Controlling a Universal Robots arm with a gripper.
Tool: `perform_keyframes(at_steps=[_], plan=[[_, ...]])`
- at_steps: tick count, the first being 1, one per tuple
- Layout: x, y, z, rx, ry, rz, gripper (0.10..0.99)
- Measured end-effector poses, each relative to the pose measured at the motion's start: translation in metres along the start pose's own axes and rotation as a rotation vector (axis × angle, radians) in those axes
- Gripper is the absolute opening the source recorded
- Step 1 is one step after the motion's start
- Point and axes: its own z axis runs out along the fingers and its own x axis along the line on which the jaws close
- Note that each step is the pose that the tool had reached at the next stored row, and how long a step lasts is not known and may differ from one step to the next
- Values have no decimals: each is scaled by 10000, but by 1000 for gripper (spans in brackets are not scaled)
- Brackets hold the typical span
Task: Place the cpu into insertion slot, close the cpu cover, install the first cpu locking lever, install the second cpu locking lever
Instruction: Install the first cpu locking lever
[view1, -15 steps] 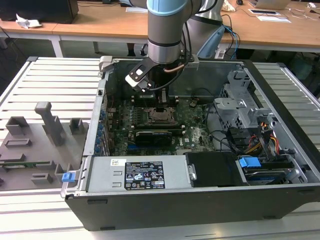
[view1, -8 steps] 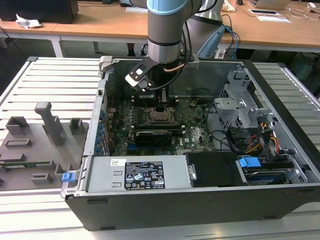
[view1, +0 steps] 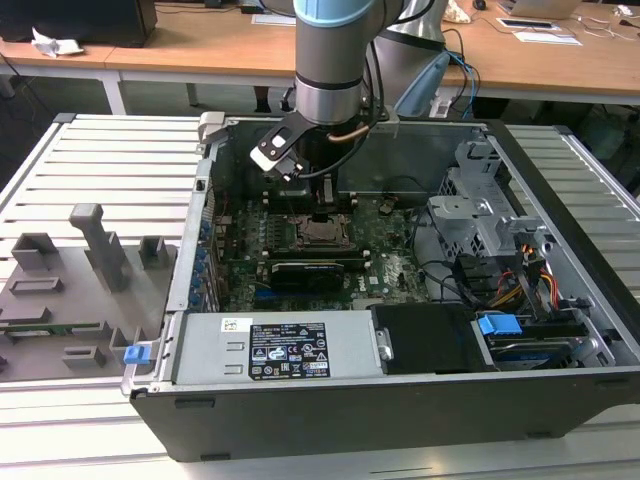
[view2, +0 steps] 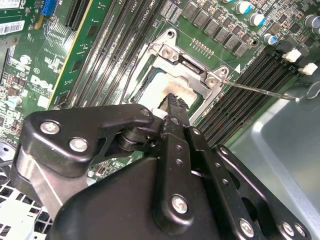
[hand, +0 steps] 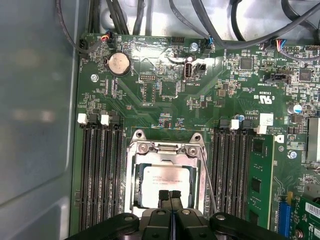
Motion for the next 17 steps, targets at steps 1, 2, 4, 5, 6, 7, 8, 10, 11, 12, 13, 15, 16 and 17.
perform_keyframes(at_steps=[1, 2, 4, 5, 6, 7, 8, 10, 11, 12, 13, 15, 16, 17], plan=[[0, 0, -3, 0, 1, -1, 106], [0, 0, -5, 0, 1, 0, 106], [0, 1, -14, 1, 0, -1, 106], [0, 0, -18, 1, 0, 0, 106], [0, 1, -19, 0, 1, 0, 106], [0, 1, -23, 0, 1, 0, 106], [0, 1, -27, 0, 0, -1, 106], [0, 1, -36, 2, -2, -1, 106], [0, 1, -46, 0, 0, 0, 106], [0, 2, -55, 1, 0, 0, 106], [0, 2, -66, 1, -1, 0, 106], [1, 2, -84, 1, -1, 0, 106], [1, 3, -93, 1, -1, 0, 106], [1, 3, -102, 1, -3, -1, 106]])
